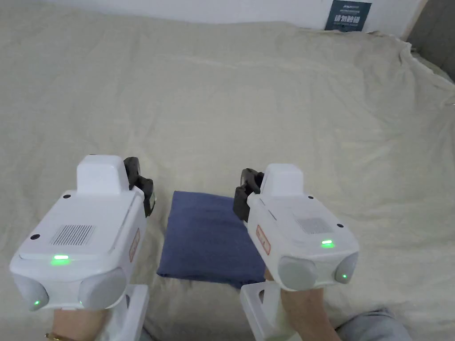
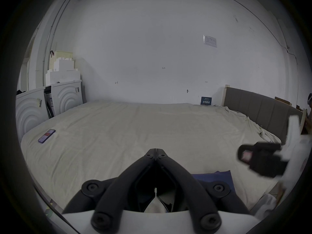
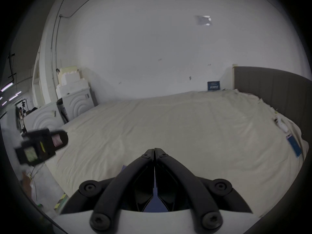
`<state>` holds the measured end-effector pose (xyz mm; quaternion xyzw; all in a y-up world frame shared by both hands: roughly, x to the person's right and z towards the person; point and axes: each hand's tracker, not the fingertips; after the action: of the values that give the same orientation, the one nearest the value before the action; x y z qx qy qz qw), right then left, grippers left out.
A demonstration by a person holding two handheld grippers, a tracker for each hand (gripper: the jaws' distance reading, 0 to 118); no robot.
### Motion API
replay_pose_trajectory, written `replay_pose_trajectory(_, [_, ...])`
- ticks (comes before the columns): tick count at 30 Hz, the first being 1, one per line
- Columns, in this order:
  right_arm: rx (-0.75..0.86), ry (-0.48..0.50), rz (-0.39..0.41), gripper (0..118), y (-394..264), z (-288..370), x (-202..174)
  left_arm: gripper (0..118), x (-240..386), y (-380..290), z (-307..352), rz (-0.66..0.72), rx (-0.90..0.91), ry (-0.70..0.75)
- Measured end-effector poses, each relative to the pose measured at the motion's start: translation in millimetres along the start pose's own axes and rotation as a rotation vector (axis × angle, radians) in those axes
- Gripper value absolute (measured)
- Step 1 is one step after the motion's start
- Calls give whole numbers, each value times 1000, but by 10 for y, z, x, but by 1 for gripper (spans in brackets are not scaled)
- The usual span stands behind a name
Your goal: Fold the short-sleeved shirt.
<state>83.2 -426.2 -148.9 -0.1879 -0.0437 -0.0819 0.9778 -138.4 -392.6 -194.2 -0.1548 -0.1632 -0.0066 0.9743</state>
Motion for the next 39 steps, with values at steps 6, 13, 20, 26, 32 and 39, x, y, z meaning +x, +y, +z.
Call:
replay_pose_trajectory(6, [-151, -32, 30, 0, -534, -422, -277, 0, -98, -54, -21, 25, -25, -6])
replay_pose_trajectory(13, [-241, -39, 75, 0, -1047, -605, -241, 0, -175, -139, -135, 34, -82, -16])
replay_pose_trajectory(20, [-207, -61, 37, 0, -1049, -554, -308, 38, -297, -187, -431, 148, -212, -123])
replay_pose_trajectory(26, [-218, -45, 13, 0, -1012, -566, -241, 112, -569, -330, -1073, 400, -578, -440])
replay_pose_trajectory(32, [-226, -36, -4, 0, -992, -567, -220, 114, -720, -675, -1542, 579, -853, -655])
replay_pose_trajectory(39, [-239, -15, -73, 0, -969, -582, -131, 110, -740, -839, -1798, 605, -978, -784])
